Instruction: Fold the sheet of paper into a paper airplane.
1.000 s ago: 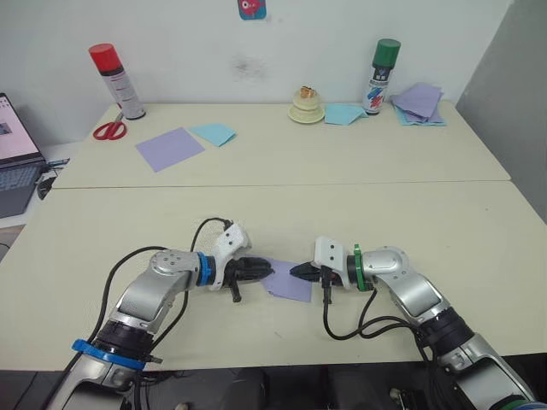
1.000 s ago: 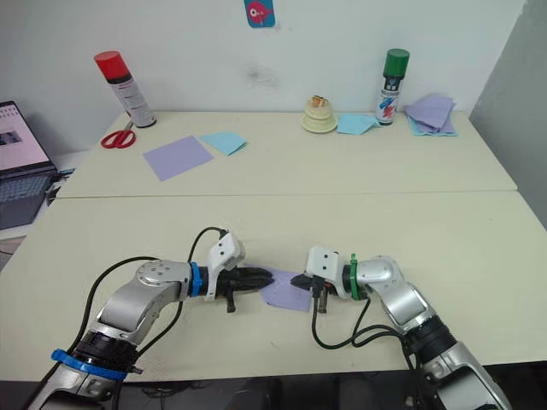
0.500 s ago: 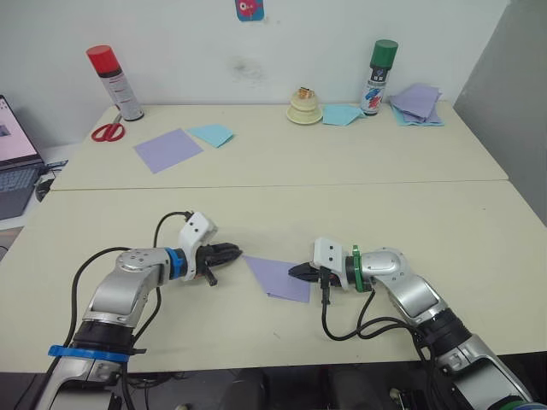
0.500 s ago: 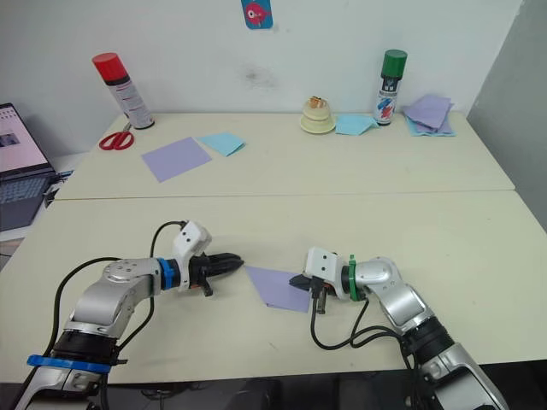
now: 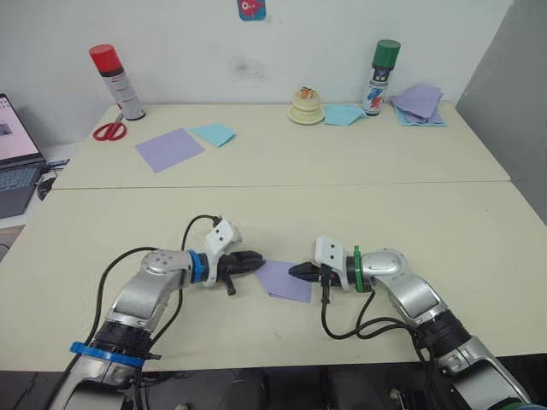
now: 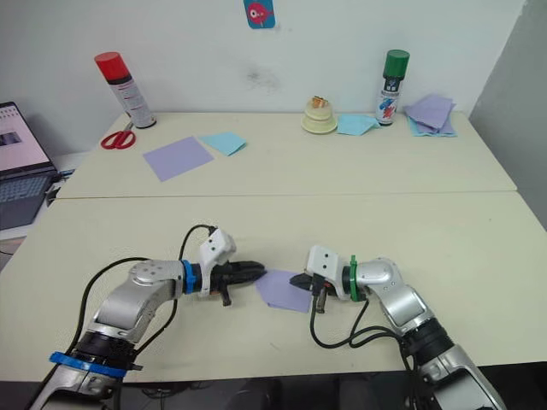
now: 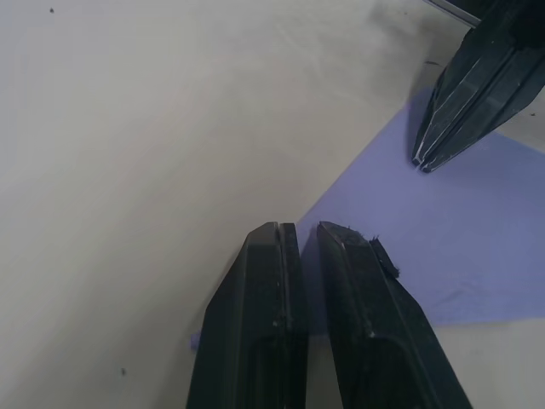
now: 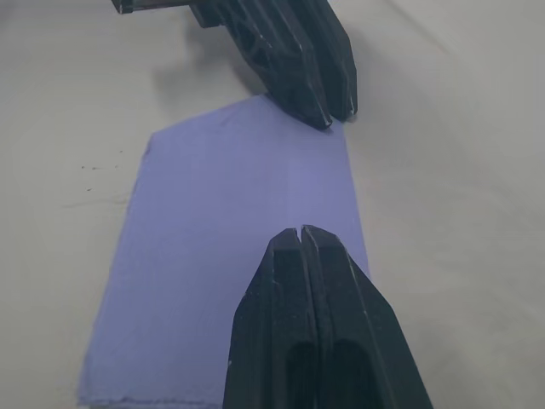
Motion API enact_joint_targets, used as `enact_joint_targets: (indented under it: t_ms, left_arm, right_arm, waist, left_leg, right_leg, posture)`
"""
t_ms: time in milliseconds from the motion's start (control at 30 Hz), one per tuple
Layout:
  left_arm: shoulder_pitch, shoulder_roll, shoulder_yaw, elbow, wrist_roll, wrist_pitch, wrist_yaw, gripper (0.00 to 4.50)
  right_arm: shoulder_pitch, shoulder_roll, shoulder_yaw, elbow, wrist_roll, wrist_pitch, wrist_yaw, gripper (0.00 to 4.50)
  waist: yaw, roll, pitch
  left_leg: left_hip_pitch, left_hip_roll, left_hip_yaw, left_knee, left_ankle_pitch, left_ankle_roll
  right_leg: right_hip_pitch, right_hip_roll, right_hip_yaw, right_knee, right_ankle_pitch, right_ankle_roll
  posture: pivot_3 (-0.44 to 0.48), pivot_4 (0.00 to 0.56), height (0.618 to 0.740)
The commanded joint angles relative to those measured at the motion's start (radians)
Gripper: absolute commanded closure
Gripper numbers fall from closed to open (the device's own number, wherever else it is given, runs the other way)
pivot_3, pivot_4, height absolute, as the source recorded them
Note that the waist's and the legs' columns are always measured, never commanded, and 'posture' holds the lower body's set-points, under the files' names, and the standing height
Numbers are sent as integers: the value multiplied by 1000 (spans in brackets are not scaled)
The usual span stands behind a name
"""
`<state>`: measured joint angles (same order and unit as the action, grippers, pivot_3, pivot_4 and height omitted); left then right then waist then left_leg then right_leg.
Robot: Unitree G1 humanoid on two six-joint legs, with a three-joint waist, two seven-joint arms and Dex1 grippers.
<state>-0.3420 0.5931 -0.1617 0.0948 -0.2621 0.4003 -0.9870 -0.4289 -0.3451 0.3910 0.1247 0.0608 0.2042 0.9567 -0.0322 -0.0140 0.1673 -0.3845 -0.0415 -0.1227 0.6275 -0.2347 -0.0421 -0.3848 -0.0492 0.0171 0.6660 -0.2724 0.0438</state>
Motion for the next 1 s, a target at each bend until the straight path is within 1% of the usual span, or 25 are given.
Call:
enact_joint_targets:
  t_ms: [33,100,267,367,433,467,533,633,700,767,833,900,1000]
  left_arm:
    - [7,10,-32,38,38,-13,-22,3788]
    - [10,15,-38,41,41,-12,-35,3788]
    - [9,19,-28,45,43,-12,-43,3788]
    - [11,20,-25,44,41,-9,-45,3788]
    - [11,20,-23,43,40,-7,-47,3788]
    - [10,19,-22,43,38,-4,-47,3812]
    - [6,16,-17,46,34,2,-48,3824]
    - [-13,7,-1,48,9,33,-57,3824]
    - [-25,12,2,46,-3,51,-75,3824]
    - [-32,21,-6,48,-1,54,-91,3824]
    - [-34,27,-11,48,3,55,-103,3824]
    - [-35,29,-13,48,6,56,-109,3824]
    - [-37,24,-14,42,7,63,-108,3824]
  right_arm:
    - [-20,24,-32,0,8,20,-41,4500]
    - [-27,17,-31,17,-14,16,-53,4500]
    - [-3,-73,-32,11,-38,8,-29,4500]
    - [21,-127,-61,-23,-6,3,-4,4500]
    - [43,-148,-104,-76,59,7,29,4500]
    - [54,-157,-123,-103,87,6,47,4320]
    - [76,-190,-133,-132,93,-76,84,3941]
    - [111,-224,-128,-122,52,-262,102,2911]
    - [124,-258,-97,-91,-3,-413,124,2208]
    - [121,-265,-72,-42,-60,-547,116,2208]
    - [111,-250,-50,-8,-93,-619,97,2208]
    - [101,-228,-29,3,-110,-655,90,2208]
    - [93,-161,-20,8,-108,-635,51,2208]
  waist:
    - [0,0,0]
    - [0,0,0]
    - [0,0,0]
    - [0,0,0]
    - [0,0,0]
    - [0,0,0]
    - [0,0,0]
    - [-1,0,0]
    - [-1,0,0]
    - [-2,0,0]
    - [-3,0,0]
    - [-4,0,0]
    - [-4,0,0]
  left_leg:
    - [0,0,0,0,0,0]
    - [0,0,0,0,0,0]
    - [0,-1,0,0,0,0]
    - [0,-1,0,0,0,0]
    - [0,-1,0,0,0,0]
    - [0,-1,0,0,0,0]
    - [0,-1,0,0,0,0]
    - [0,0,1,0,0,0]
    - [0,0,1,0,0,0]
    - [0,0,2,0,0,0]
    - [0,0,5,0,0,0]
    - [0,0,6,0,0,0]
    - [1,1,5,0,0,0]
  right_leg:
    - [0,0,0,0,0,0]
    - [0,0,0,0,0,0]
    - [1,0,0,-1,0,0]
    - [1,0,0,-1,0,0]
    - [1,-1,0,-1,0,0]
    - [1,-1,0,-1,0,0]
    - [1,-1,0,-1,0,0]
    - [1,-1,0,-1,-1,1]
    - [1,0,0,-1,-2,3]
    - [1,0,0,-1,-2,3]
    - [1,0,0,-1,-2,3]
    - [1,0,1,-1,-1,1]
    - [1,0,1,-1,0,0]
  posture:
    - [0,150,740]
    - [0,150,740]
    - [0,150,740]
    - [0,150,740]
    - [0,150,740]
    - [0,150,740]
    - [0,150,740]
    - [0,150,740]
    - [0,150,740]
    - [0,150,740]
    - [0,150,740]
    - [0,150,740]
    - [0,150,740]
